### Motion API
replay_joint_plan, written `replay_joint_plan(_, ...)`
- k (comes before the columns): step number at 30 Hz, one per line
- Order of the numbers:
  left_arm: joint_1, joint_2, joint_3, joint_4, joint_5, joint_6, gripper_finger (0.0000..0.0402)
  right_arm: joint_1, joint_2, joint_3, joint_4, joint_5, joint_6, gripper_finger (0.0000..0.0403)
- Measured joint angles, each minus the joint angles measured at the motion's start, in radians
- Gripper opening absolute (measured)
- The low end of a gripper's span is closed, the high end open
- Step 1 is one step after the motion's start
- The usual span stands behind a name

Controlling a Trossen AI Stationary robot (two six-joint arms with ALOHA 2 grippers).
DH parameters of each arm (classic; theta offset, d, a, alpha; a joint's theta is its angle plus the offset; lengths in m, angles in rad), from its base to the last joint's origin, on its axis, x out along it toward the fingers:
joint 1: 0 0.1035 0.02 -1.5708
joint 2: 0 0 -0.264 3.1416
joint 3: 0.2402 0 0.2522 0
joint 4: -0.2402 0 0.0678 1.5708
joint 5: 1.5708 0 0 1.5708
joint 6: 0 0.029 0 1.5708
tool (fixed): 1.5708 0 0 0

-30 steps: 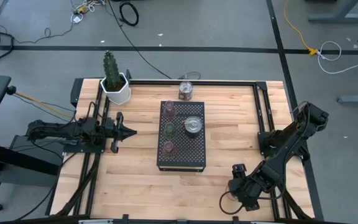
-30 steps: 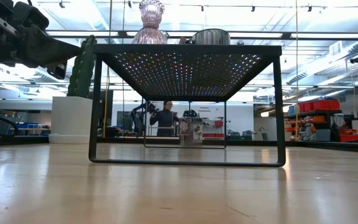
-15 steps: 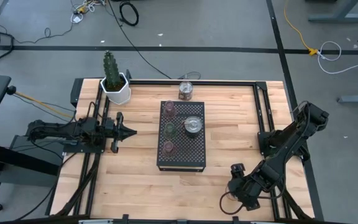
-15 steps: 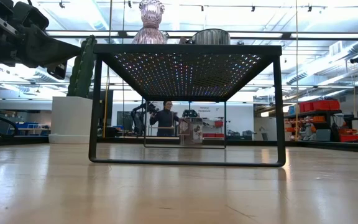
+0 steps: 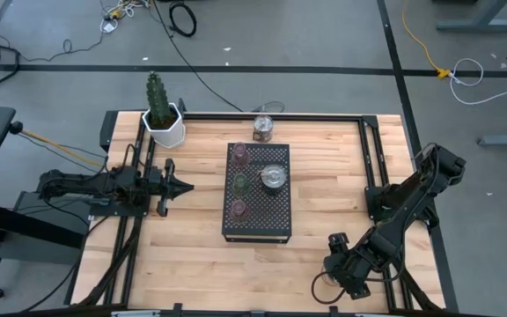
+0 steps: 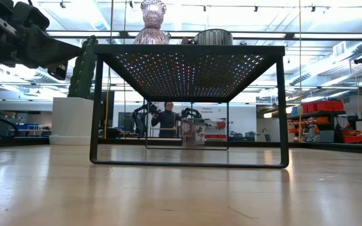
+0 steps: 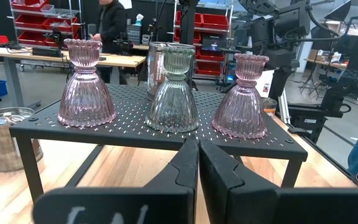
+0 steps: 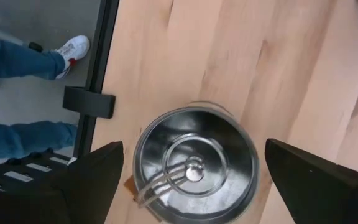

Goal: Pick & Place candle stick holders
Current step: Put the bottom brown scented candle on the shelf

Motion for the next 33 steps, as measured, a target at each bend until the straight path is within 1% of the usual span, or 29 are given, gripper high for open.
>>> replay_joint_plan(7, 0.000, 0.000, 0.000, 0.000, 0.000, 0.000, 0.0018, 0.000, 0.000, 0.000, 0.022, 0.027, -0.036, 0.0388)
replay_joint_plan(11, 0.000, 0.000, 0.000, 0.000, 0.000, 0.000, 0.0018, 0.000, 0.000, 0.000, 0.019, 0.066, -0.023, 0.0389)
replay_joint_plan(16, 0.000, 0.000, 0.000, 0.000, 0.000, 0.000, 0.0018, 0.000, 0.000, 0.000, 0.017, 0.074, -0.001, 0.0398)
replay_joint_plan(28, 0.000, 0.000, 0.000, 0.000, 0.000, 0.000, 0.0018, 0.000, 0.000, 0.000, -0.011, 0.106, 0.006, 0.0400)
replay_joint_plan(33, 0.000, 0.000, 0.000, 0.000, 0.000, 0.000, 0.0018, 0.000, -0.002, 0.000, -0.033, 0.142, 0.002, 0.0400)
